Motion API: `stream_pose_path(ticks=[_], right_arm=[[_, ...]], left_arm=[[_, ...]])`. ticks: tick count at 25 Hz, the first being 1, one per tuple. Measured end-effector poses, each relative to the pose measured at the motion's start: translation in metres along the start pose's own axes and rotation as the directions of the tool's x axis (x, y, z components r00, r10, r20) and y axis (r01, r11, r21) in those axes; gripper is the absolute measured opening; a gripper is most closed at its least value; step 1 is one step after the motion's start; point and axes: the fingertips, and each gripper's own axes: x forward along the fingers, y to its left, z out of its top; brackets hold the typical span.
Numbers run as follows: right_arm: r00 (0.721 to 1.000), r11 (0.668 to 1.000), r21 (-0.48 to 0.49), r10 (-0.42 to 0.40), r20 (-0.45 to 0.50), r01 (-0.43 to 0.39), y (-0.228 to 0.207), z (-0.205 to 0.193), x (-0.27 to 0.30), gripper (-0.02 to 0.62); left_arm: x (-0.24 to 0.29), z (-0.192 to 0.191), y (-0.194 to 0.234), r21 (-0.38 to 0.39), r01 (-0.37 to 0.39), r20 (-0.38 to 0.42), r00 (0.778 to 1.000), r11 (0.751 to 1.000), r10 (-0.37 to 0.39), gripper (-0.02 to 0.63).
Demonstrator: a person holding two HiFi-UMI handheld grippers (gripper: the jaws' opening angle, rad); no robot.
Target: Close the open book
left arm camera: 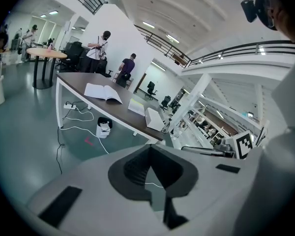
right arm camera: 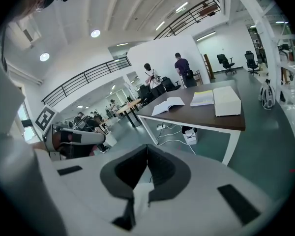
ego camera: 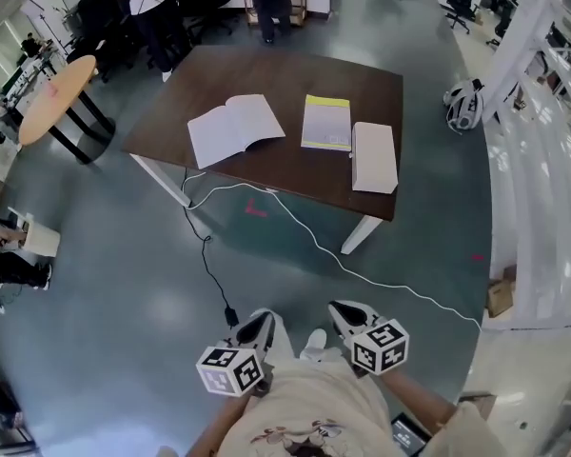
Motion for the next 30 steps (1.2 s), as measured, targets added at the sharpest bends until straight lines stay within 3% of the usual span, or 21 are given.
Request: stream_pose_path(ticks=[5, 10, 18, 25, 30], right_arm=[[0.998, 0.999, 0.016, 0.034, -0.048, -0.033, 0.005, -0.007, 0.009, 0.006], [0.995, 0.997, 0.03, 0.07, -0.072, -0.068, 0.009, 0.008, 0.052, 0.006], [0.988, 0.998, -0.026, 0.058, -0.145, -0.063, 0.014, 0.059, 0.164, 0.006], [0.988, 0.997, -0.071, 0.021, -0.153, -0.032, 0.031, 0.119, 0.242, 0.006], [0.991, 0.995, -0.097, 0.0, -0.133, -0.013, 0.04, 0.149, 0.283, 0.006]], left_arm=[[0.004, -0.002, 0.005, -0.042, -0.004, -0.011, 1.0, 0.999, 0.004, 0.006], [0.023, 0.022, 0.043, -0.064, -0.007, -0.019, 1.0, 0.998, 0.006, 0.006], [0.052, 0.095, 0.142, -0.159, -0.005, -0.024, 1.0, 0.987, 0.001, 0.006], [0.065, 0.175, 0.209, -0.174, 0.044, -0.002, 0.999, 0.984, -0.045, 0.006], [0.07, 0.21, 0.253, -0.208, 0.059, 0.013, 0.998, 0.976, -0.058, 0.006]])
